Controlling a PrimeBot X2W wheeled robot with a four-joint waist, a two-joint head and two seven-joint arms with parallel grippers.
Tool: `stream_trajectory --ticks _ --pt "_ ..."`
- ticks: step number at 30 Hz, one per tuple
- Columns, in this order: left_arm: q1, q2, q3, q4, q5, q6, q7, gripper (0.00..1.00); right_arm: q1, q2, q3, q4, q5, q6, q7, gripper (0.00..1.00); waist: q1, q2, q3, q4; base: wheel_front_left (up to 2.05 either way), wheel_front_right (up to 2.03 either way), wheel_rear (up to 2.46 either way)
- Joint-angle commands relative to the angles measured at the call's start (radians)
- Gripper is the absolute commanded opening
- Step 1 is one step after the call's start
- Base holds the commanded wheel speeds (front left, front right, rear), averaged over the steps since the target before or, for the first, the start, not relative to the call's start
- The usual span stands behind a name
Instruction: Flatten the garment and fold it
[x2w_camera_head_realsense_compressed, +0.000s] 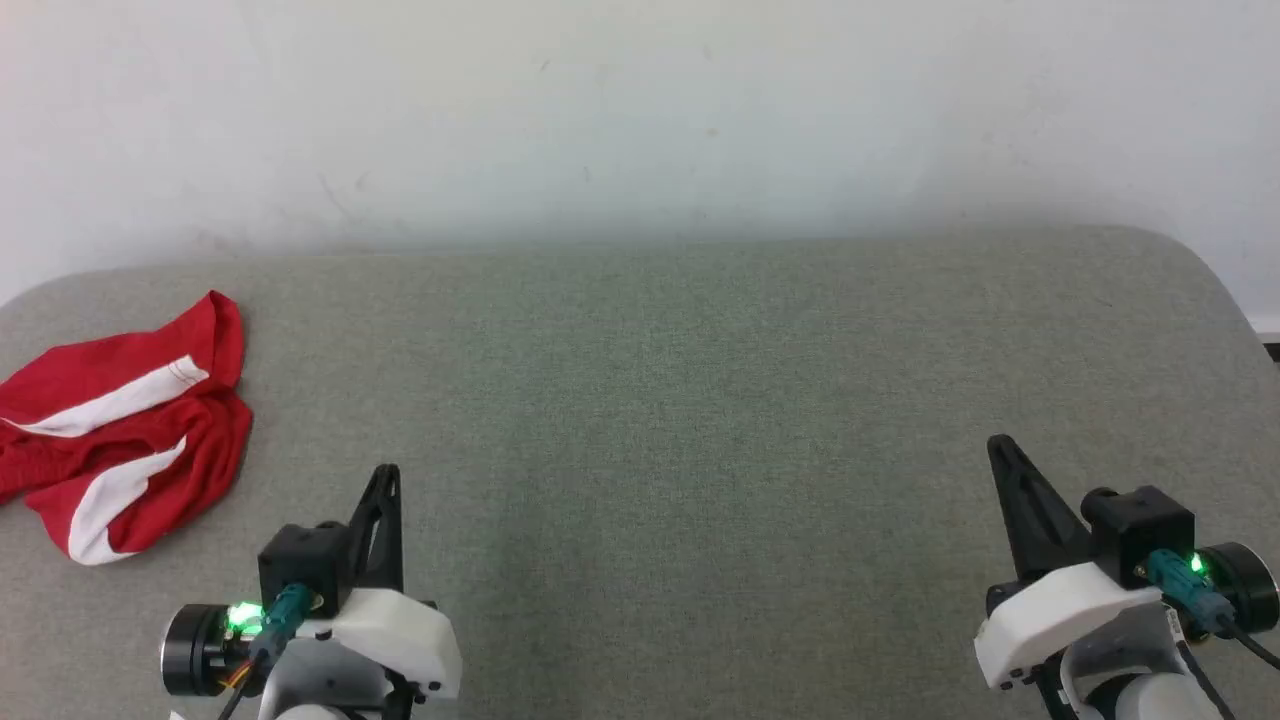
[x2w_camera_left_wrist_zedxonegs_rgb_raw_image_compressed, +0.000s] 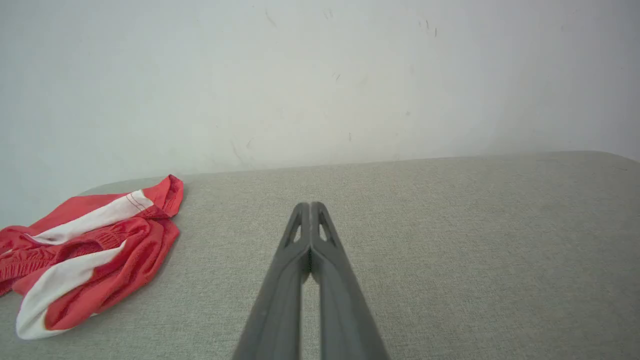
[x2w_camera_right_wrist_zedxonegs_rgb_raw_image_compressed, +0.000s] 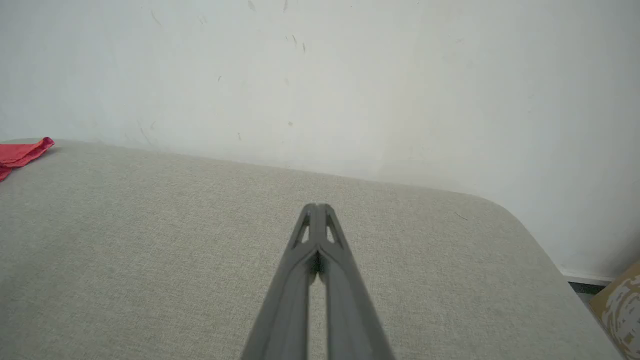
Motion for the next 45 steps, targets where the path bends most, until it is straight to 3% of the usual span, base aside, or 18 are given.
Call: stream_trajectory --ticks 1,18,19,45 --pt "-0.013 -0.003 0.004 -0.005 0.004 -0.008 0.0 0.0 -0.01 0.004 0.0 0.001 -0.008 -0.001 0.0 0.0 0.0 0.0 0.0 0.0 0.0 0.0 0.0" --pt "-0.013 -0.003 0.004 -0.005 0.004 -0.008 0.0 0.0 -0.01 0.004 0.0 0.001 -0.008 -0.001 0.0 0.0 0.0 0.0 0.0 0.0 0.0 0.0 0.0" --pt "0.0 0.0 0.0 0.0 0.0 0.0 0.0 1.0 0.0 0.0 0.0 0.0 0.0 0.0 0.0 1.0 0.0 0.0 0.0 0.0 0.0 0.0 0.0" --pt "-0.018 0.0 -0.036 0.001 -0.078 0.0 -0.051 1.0 0.023 0.0 -0.032 -0.03 0.062 0.0 -0.051 1.0 0.0 0.0 0.008 0.018 0.0 0.0 0.0"
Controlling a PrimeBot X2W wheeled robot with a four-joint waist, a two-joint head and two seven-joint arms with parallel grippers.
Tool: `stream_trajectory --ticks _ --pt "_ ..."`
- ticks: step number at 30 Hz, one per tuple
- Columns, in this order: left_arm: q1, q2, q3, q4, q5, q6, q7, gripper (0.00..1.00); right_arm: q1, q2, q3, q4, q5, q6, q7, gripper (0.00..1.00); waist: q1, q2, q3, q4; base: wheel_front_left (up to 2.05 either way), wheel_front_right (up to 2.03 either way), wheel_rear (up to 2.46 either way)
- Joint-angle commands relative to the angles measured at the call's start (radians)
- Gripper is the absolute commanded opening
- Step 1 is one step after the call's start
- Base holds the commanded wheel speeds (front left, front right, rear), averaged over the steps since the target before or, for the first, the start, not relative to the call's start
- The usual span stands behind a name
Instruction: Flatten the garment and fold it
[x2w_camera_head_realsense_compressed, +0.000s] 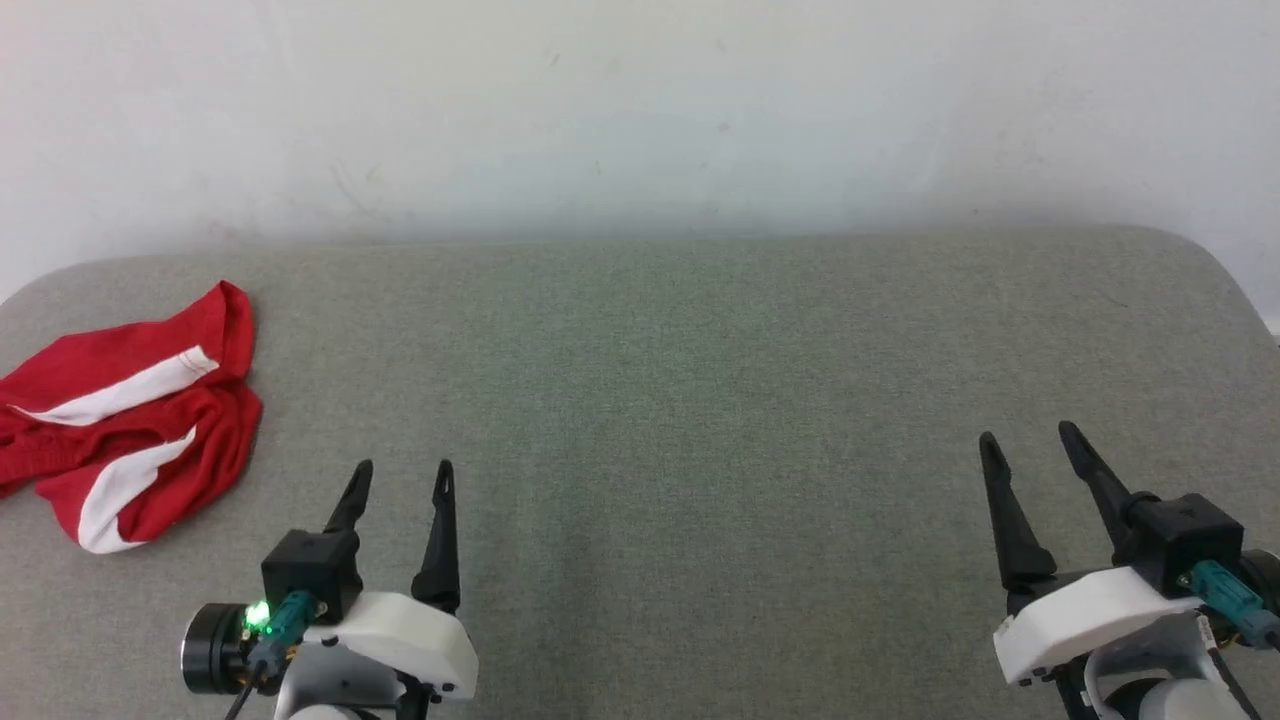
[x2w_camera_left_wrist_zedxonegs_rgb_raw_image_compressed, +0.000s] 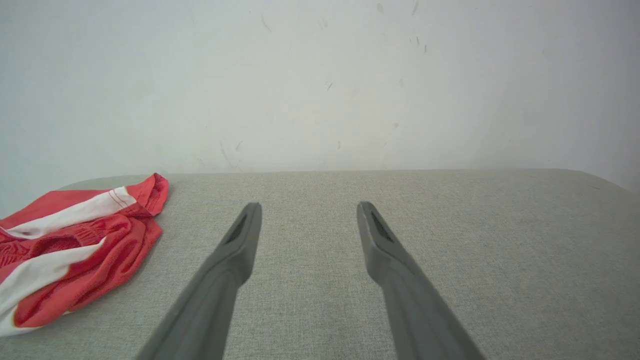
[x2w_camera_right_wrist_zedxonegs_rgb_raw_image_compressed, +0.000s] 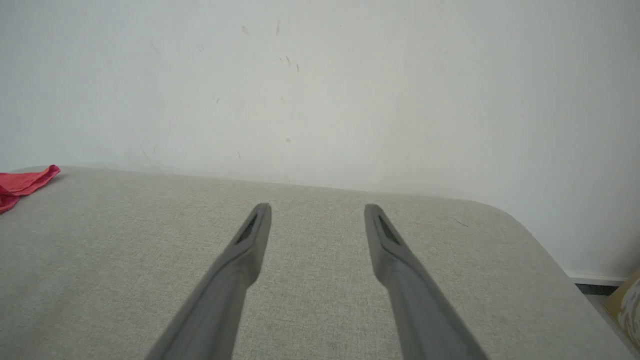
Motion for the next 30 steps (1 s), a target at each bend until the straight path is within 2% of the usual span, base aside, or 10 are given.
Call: stream_trajectory --ticks 1,12,30 --pt "-0.018 -0.001 -0.006 -0.005 -0.018 0.0 -0.014 1.0 0.009 0.001 -0.006 -0.011 0.013 0.0 -0.012 1.0 0.0 -0.0002 0.001 0.007 0.0 0.0 0.0" --pt "-0.026 -0.001 -0.013 -0.01 -0.051 0.011 -0.034 1.0 0.02 0.001 -0.017 -0.025 0.024 0.0 -0.033 1.0 0.0 -0.0002 0.006 0.052 0.0 0.0 0.0" --pt "-0.027 -0.001 -0.015 -0.002 -0.113 0.02 -0.072 1.0 0.035 0.002 -0.004 -0.054 0.025 0.0 -0.061 1.0 0.0 -0.0002 0.006 0.164 0.0 0.0 0.0"
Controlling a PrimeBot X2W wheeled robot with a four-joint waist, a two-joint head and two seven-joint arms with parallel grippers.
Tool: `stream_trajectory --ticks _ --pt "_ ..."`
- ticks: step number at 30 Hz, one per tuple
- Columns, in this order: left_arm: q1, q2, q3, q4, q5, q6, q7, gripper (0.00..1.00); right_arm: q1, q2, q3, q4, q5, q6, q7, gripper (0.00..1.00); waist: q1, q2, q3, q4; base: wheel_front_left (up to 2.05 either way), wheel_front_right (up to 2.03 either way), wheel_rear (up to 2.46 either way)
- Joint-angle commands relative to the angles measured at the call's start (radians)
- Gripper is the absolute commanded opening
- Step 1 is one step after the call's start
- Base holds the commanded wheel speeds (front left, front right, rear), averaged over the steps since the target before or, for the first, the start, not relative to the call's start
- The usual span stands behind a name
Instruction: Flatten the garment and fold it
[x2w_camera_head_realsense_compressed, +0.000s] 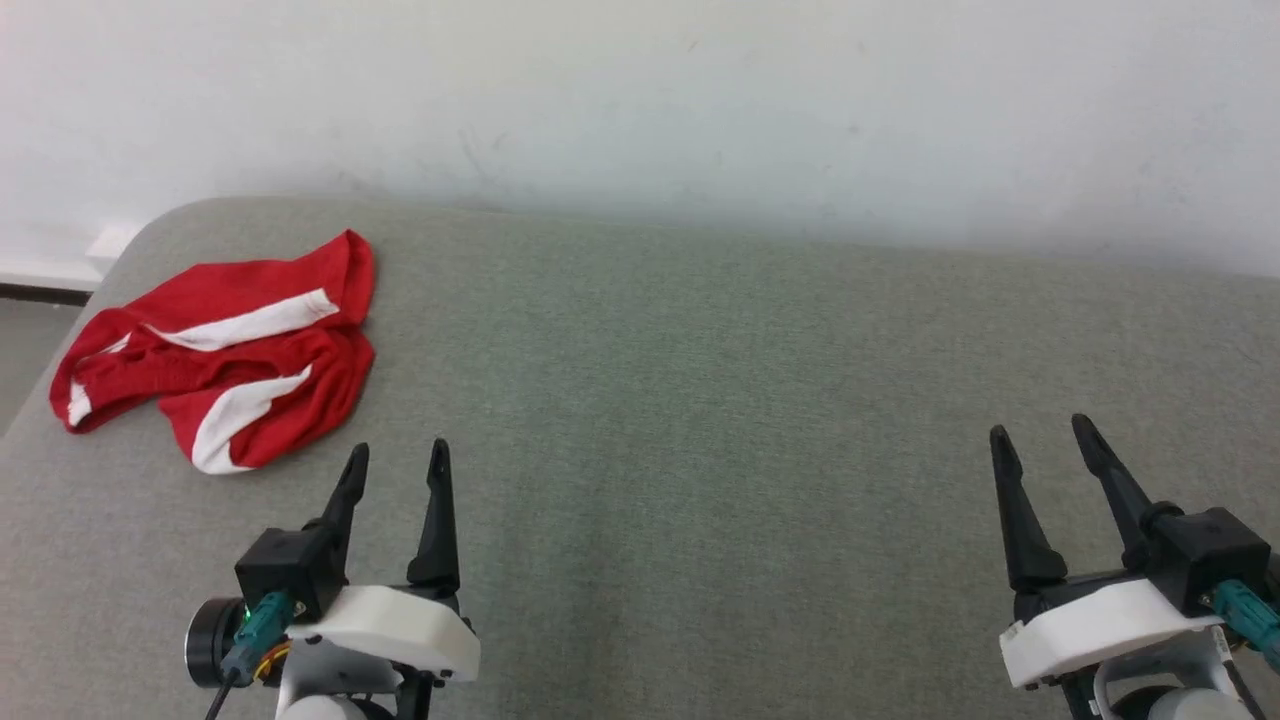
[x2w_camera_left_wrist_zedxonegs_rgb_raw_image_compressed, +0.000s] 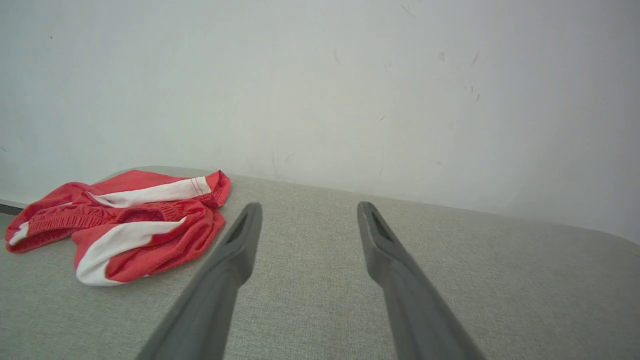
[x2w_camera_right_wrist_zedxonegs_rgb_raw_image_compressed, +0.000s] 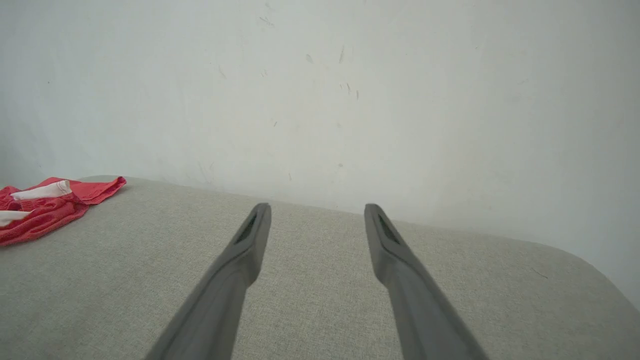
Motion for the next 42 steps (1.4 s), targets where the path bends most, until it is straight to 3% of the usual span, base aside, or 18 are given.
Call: stream_trajectory --ticks 1,42 --pt "-0.011 -0.001 -0.003 0.002 -0.013 0.009 -0.011 1.0 0.012 0.002 0.002 -0.01 0.01 0.0 -0.01 1.0 0.0 -0.0002 -0.001 0.019 0.0 0.0 0.0" --pt "-0.001 -0.002 -0.01 0.033 -0.073 0.028 -0.096 1.0 0.031 0.003 0.082 -0.076 0.016 -0.001 -0.028 1.0 0.0 -0.0002 0.029 0.275 0.0 0.0 0.0"
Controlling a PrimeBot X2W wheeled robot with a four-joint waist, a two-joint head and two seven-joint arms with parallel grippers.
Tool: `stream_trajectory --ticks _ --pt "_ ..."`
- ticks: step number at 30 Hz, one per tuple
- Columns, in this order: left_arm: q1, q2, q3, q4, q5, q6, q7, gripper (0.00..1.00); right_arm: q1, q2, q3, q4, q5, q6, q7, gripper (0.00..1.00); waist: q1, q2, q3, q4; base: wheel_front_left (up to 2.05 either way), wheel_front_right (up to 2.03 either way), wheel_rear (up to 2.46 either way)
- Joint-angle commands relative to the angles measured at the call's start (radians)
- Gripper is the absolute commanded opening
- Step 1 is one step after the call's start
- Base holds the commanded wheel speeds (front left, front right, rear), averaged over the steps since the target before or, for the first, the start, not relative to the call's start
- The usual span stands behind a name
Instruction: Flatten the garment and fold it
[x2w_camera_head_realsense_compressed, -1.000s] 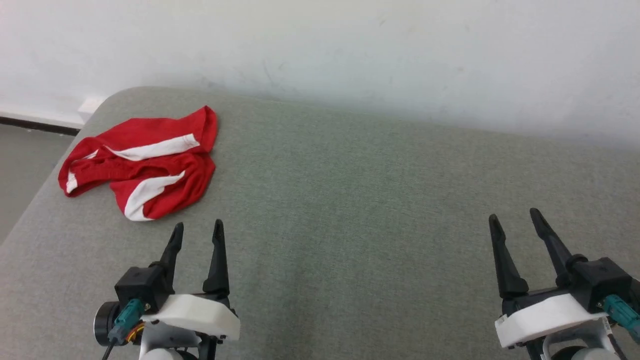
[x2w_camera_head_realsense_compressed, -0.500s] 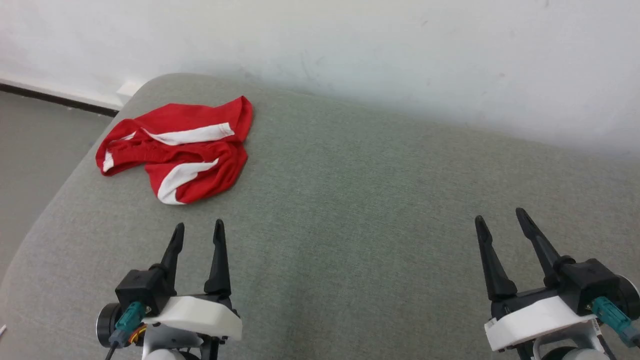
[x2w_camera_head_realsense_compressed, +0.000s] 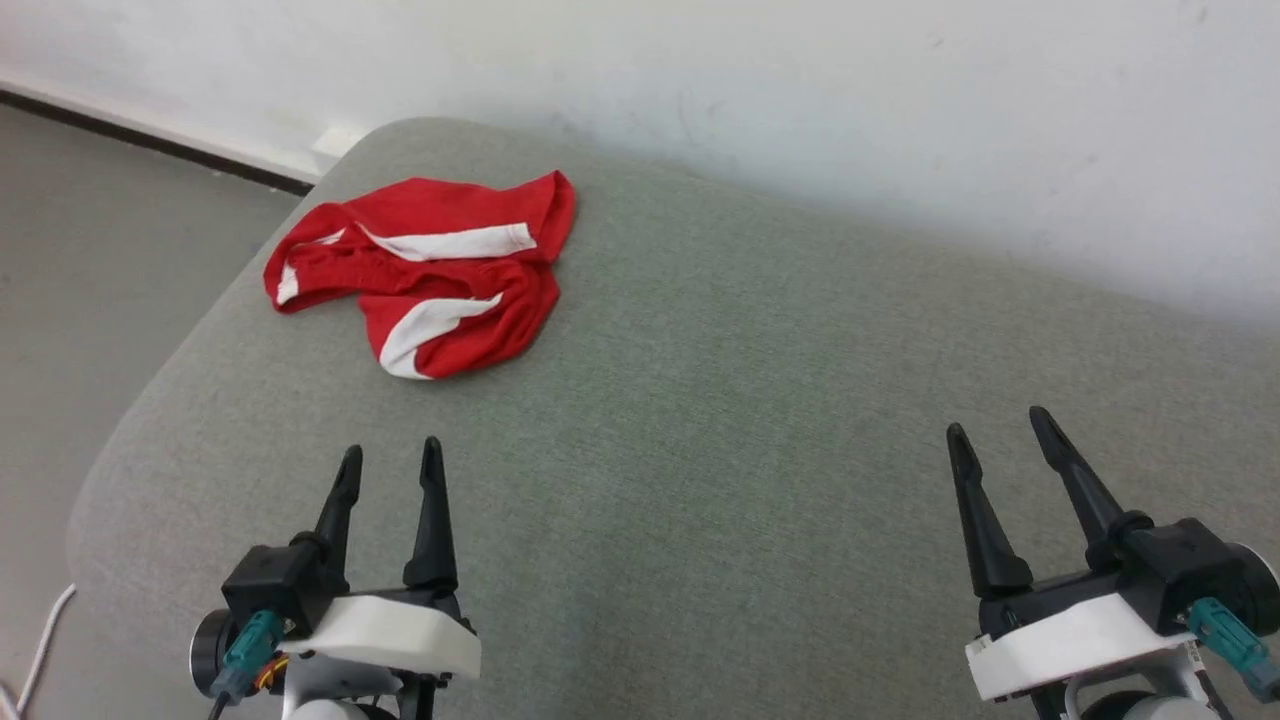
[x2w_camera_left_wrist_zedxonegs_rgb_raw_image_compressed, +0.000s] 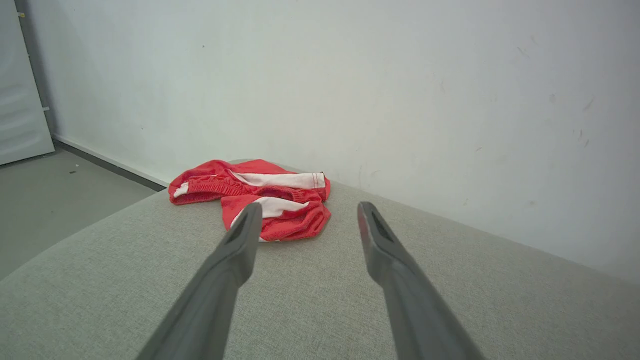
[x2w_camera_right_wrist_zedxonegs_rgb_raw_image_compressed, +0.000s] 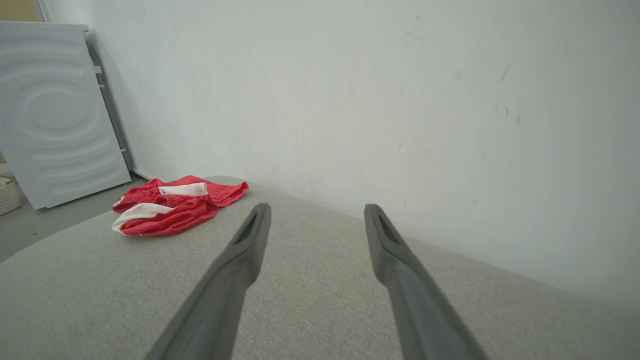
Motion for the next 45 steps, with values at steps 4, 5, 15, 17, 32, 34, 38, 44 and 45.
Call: stream_trajectory --ticks 4,5,15,17,32,34,38,44,45 --pt "0.002 -0.002 -0.001 0.01 -0.013 0.011 -0.018 1.0 0.013 0.003 0.004 -0.012 0.01 -0.001 -0.014 1.0 0.0 -0.0001 0.009 0.036 0.0 0.0 0.0" --pt "0.002 -0.002 -0.001 0.011 -0.014 0.011 -0.02 1.0 0.013 0.003 0.004 -0.012 0.011 -0.001 -0.014 1.0 0.0 -0.0001 0.01 0.041 0.0 0.0 0.0" --pt "-0.011 -0.002 -0.001 0.018 -0.019 0.01 -0.039 1.0 0.012 0.003 -0.002 -0.027 0.007 -0.001 -0.012 1.0 0.0 -0.0001 0.029 0.062 0.0 0.0 0.0" --pt "-0.021 -0.002 0.0 0.019 -0.017 0.006 -0.043 1.0 0.011 0.003 -0.002 -0.033 0.005 -0.001 -0.008 1.0 0.0 -0.0001 0.037 0.06 0.0 0.0 0.0" --pt "-0.398 0.0 0.154 0.017 -0.024 -0.041 -0.072 1.0 -0.052 -0.001 0.002 -0.117 -0.029 -0.001 0.037 1.0 0.0 -0.0001 0.23 -0.066 0.0 0.0 0.0" --pt "-0.47 0.012 0.188 0.038 -0.018 -0.049 -0.072 1.0 -0.063 -0.009 0.001 -0.123 -0.026 -0.001 0.04 1.0 0.0 -0.0001 0.262 -0.092 0.0 0.0 0.0" --pt "-0.618 0.068 0.233 0.135 -0.016 -0.068 -0.072 1.0 -0.086 -0.022 0.0 -0.128 -0.016 -0.001 0.042 1.0 0.0 -0.0001 0.312 -0.138 0.0 0.0 0.0" --pt "-0.827 0.193 0.263 0.362 -0.05 -0.098 0.042 1.0 -0.121 -0.034 0.01 -0.128 0.001 -0.001 0.041 1.0 0.0 -0.0001 0.382 -0.195 0.0 0.0 0.0" --pt "-0.854 0.214 0.263 0.407 -0.058 -0.107 0.078 1.0 -0.128 -0.034 0.011 -0.127 0.009 -0.001 0.039 1.0 0.0 -0.0001 0.392 -0.202 0.0 0.0 0.0"
